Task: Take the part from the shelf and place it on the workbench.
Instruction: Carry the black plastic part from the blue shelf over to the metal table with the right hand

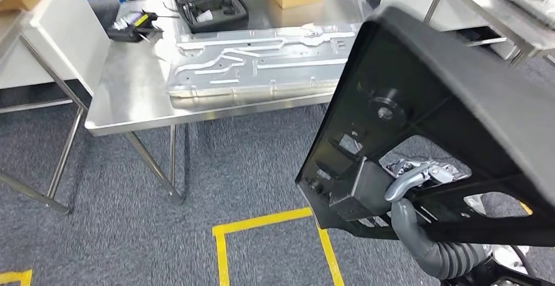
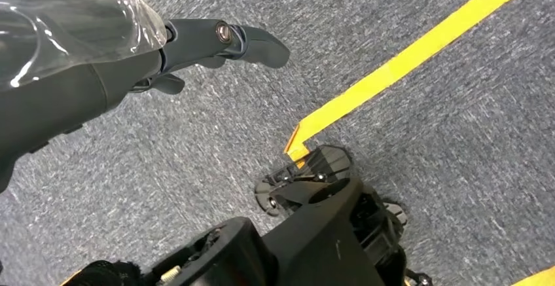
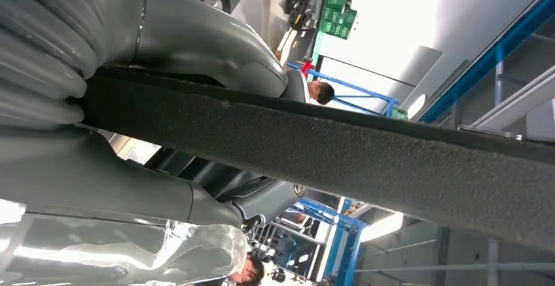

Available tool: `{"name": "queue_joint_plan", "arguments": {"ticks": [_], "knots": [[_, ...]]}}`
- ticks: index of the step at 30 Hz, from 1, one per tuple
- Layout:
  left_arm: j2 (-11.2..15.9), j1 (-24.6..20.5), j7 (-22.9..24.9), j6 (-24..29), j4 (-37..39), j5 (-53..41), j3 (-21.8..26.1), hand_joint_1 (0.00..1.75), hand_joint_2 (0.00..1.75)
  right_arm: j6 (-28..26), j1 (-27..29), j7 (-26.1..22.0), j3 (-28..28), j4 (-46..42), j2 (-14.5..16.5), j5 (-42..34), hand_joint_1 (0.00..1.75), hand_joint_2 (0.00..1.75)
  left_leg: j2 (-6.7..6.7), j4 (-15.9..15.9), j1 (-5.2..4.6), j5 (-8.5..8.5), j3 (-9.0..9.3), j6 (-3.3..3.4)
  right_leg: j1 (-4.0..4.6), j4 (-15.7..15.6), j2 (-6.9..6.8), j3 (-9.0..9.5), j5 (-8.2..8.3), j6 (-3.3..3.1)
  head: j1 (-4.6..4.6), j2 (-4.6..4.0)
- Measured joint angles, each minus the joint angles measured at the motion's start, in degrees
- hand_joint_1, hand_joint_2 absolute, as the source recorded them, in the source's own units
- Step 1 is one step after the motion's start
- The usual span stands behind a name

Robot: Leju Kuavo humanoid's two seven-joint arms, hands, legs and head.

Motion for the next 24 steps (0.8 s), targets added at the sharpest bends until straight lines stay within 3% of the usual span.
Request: {"name": "queue_joint_plan", "arguments": {"ticks": [2, 5, 6, 7, 8, 10, 12, 15, 17, 18, 21, 22, 23, 24], "knots": [[0.0, 0.0, 0.0, 0.0, 0.0, 0.0, 0.0, 0.0, 1.75, -0.1, 0.0, 0.0, 0.0, -0.2, 0.0, 0.1, 1.75, 1.75, 0.07, 2.5, 0.16, -1.26, -0.95, -0.85, -0.31, -0.3, -0.05, 0.64, -0.32, -0.59, -0.1, 0.0], [0.0, -0.1, 0.0, 0.0, 0.0, 0.0, 0.0, 0.0, 1.75, -0.2, 0.0, 0.1, 0.0, -0.4, 0.0, 0.2, 1.75, 1.75, 0.14, 13.8, 0.71, -5.16, -7.41, -1.97, -0.45, -0.4, -0.21, 1.77, -1.3, -1.09, -0.27, 0.0], [0.0, -0.1, 0.0, 0.0, 0.0, 0.0, 0.0, 0.0, 1.75, -0.2, 0.1, 0.1, 0.0, -0.4, 0.0, 0.3, 1.75, 1.75, 0.16, 16.5, 0.84, -5.45, -9.38, -2.15, -0.46, -0.4, -0.2, 2.21, -1.7, -1.06, -0.27, 0.0], [0.0, -0.1, 0.0, 0.0, 0.0, 0.0, 0.0, 0.0, 1.75, -0.2, 0.1, 0.1, 0.0, -0.4, 0.0, 0.3, 1.75, 1.75, 0.18, 17.1, 0.91, -4.58, -10.35, -2.22, -0.48, -0.4, -0.17, 2.76, -2.15, -0.98, -0.27, 0.0], [0.0, -0.1, 0.0, 0.0, 0.0, 0.1, 0.0, 0.0, 1.75, -0.2, 0.1, 0.2, 0.0, -0.4, 0.0, 0.4, 1.75, 1.75, 0.2, 15.3, 0.94, -2.5, -10.13, -2.19, -0.51, -0.4, -0.13, 3.48, -2.65, -0.88, -0.27, 0.0], [0.0, -0.1, 0.0, 0.0, 0.0, 0.1, 0.0, 0.0, 1.75, -0.2, 0.1, 0.2, 0.0, -0.5, 0.0, 0.5, 1.75, 1.75, 0.25, 7.6, 0.83, 2.58, -7.42, -1.69, -0.51, -0.5, -0.07, 4.98, -3.73, -0.56, -0.26, 0.0], [0.1, -0.2, 0.0, 0.0, 0.0, 0.1, 0.0, 0.0, 1.75, -0.2, 0.1, 0.2, 0.0, -0.6, 0.0, 0.5, 1.75, 1.75, 0.29, 2.1, 0.46, 4.62, -5.13, -0.84, -0.4, -0.8, 0.03, 5.83, -4.55, 0.01, -0.27, 0.0], [0.1, -0.1, 0.1, 0.0, 0.0, 0.1, 0.0, 0.0, 1.75, -0.2, 0.2, 0.2, 0.0, -0.7, 0.0, 0.6, 1.75, 1.75, 0.27, 0.3, 0.29, 4.07, -3.97, 0.49, -0.38, -1.1, 0.13, 6.52, -4.42, 1.04, -0.3, 0.01], [0.1, 0.0, 0.1, 0.0, 0.0, 0.1, 0.0, 0.0, 1.75, -0.2, 0.1, 0.3, 0.0, -0.8, 0.0, 0.6, 1.75, 1.75, 0.24, -0.5, 0.5, 3.83, -2.69, 1.28, -0.41, 1.3, 0.0, 5.72, -4.7, 1.47, -0.21, 0.01], [0.0, 0.0, 0.1, 0.0, 0.0, 0.1, 0.0, 0.0, 1.75, -0.3, 0.1, 0.2, 0.0, -0.8, 0.0, 0.6, 1.75, 1.75, 0.21, -0.8, 0.6, 3.62, -2.04, 1.58, -0.43, 4.1, -0.07, 4.15, -5.47, 1.61, -0.15, 0.01], [0.0, 0.1, 0.1, 0.0, 0.0, 0.1, 0.0, 0.0, 1.75, -0.3, 0.2, 0.3, 0.0, -0.9, 0.0, 0.6, 1.75, 1.75, 0.2, -0.9, 0.52, 2.37, -0.6, 2.02, -0.43, 14.1, -0.13, -3.08, -8.87, 1.88, -0.03, 0.0], [0.0, 0.1, 0.1, 0.0, 0.0, 0.1, 0.0, 0.0, 1.75, -0.3, 0.3, 0.3, 0.0, -0.9, 0.0, 0.6, 1.75, 1.75, 0.16, -0.9, 0.52, 1.86, -0.01, 2.02, -0.45, 14.9, -0.14, -4.57, -8.91, 1.97, -0.04, 0.0], [0.0, 0.2, 0.1, 0.0, 0.0, 0.1, 0.0, 0.0, 1.75, -0.3, 0.3, 0.3, 0.0, -0.9, 0.0, 0.6, 1.75, 1.75, 0.1, -0.9, 0.55, 1.3, 0.72, 1.96, -0.47, 13.7, -0.16, -5.01, -7.72, 2.06, -0.04, 0.0], [0.0, 0.2, 0.1, 0.0, 0.0, 0.2, 0.0, 0.0, 1.75, -0.3, 0.3, 0.3, 0.0, -0.9, 0.0, 0.6, 1.75, 1.75, 0.02, -0.9, 0.61, 0.69, 1.56, 1.82, -0.49, 10.6, -0.19, -4.42, -5.34, 2.12, -0.03, 0.0]]}}
